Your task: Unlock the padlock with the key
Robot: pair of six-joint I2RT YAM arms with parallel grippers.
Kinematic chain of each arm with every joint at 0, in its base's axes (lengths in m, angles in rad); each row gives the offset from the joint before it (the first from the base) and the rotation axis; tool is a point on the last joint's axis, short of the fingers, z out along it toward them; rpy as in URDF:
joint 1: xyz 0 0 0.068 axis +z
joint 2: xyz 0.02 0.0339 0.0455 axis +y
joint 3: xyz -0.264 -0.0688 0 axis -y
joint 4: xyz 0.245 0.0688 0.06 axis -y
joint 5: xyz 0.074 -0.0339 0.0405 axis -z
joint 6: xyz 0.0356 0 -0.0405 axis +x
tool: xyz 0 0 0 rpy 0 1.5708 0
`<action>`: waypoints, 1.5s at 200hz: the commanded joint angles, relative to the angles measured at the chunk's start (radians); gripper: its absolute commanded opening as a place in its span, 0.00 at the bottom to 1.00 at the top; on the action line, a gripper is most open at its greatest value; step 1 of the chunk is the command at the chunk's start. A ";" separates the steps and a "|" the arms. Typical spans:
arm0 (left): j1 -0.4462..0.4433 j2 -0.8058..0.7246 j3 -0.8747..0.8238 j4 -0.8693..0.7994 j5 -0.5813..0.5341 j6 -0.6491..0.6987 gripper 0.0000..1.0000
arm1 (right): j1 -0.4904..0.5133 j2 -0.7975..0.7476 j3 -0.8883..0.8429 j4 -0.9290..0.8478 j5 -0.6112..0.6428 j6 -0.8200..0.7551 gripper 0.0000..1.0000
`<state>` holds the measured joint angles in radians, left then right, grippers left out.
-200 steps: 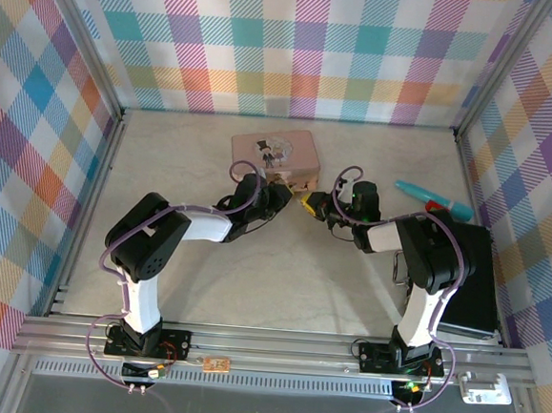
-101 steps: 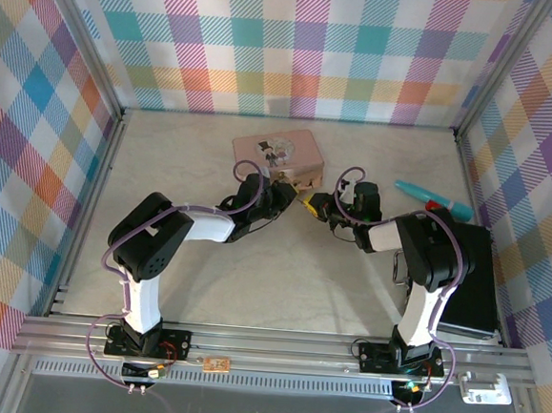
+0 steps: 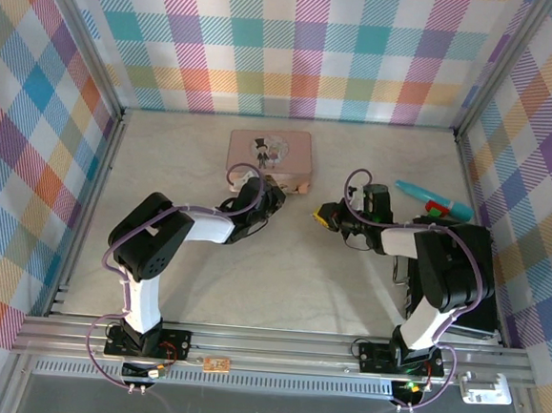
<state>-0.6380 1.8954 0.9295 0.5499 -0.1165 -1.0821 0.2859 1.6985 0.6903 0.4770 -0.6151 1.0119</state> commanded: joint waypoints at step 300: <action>-0.043 -0.267 -0.018 -0.037 0.075 -0.255 0.50 | 0.150 -0.180 0.186 -0.081 0.096 0.027 0.00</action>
<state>-0.6579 1.6203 0.8936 0.4770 -0.0422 -1.3025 0.4206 1.5188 0.8898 0.3229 -0.5335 1.0031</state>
